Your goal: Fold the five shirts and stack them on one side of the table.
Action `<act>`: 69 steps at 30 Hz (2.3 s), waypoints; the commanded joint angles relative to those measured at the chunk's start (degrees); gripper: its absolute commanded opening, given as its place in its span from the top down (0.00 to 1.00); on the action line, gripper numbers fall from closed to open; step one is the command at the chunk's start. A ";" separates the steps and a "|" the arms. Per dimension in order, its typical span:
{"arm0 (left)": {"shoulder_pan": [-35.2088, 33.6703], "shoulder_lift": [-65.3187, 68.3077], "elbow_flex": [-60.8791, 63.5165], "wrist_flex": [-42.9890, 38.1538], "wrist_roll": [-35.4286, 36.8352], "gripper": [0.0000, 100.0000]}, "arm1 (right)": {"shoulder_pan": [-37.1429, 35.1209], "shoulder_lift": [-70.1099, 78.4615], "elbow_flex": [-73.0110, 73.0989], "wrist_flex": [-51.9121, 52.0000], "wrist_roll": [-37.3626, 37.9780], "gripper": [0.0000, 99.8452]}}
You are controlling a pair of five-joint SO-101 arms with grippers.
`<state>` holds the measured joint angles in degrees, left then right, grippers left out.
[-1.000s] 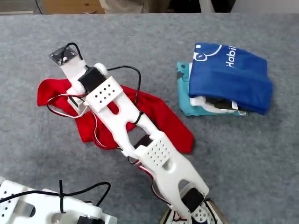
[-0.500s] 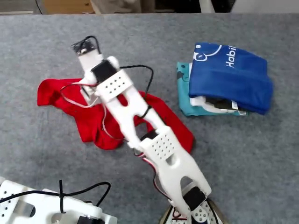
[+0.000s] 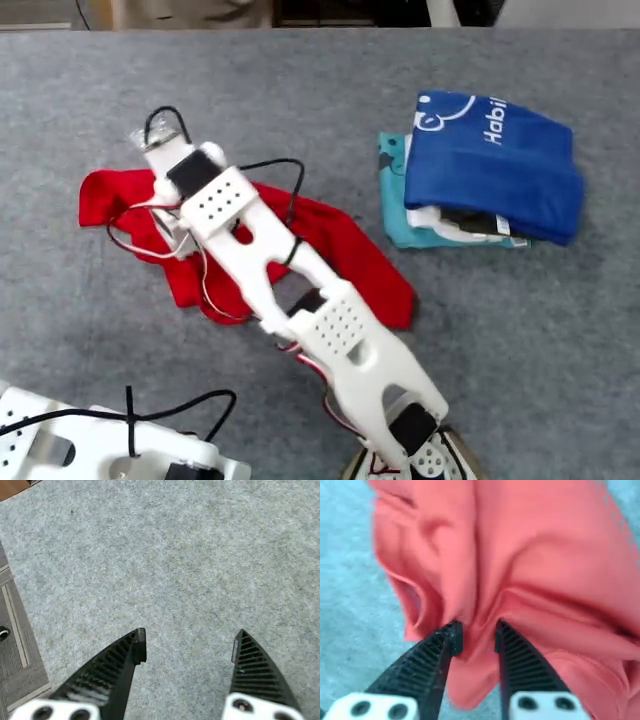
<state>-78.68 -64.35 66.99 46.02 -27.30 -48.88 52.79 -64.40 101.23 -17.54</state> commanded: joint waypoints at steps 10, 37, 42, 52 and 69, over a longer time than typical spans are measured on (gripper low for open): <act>-1.58 -0.75 -2.73 -0.35 -0.44 0.71 | -4.53 -7.43 7.34 0.79 4.84 0.99; -1.67 -0.75 -2.73 -0.35 -0.53 0.71 | -10.51 -7.69 8.40 1.14 14.24 0.89; -1.67 -0.75 -2.73 -0.35 -0.53 0.71 | -10.07 -10.42 9.89 1.23 22.86 0.75; -6.15 -0.13 -2.11 -12.84 0.00 0.71 | -13.14 -20.97 29.05 0.97 38.86 0.77; -10.11 -0.66 4.40 -19.69 -0.53 0.71 | -15.96 -16.75 33.45 -13.45 48.09 0.77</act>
<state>-88.09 -64.35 71.56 27.21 -27.30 -64.09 36.26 -30.99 89.01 27.12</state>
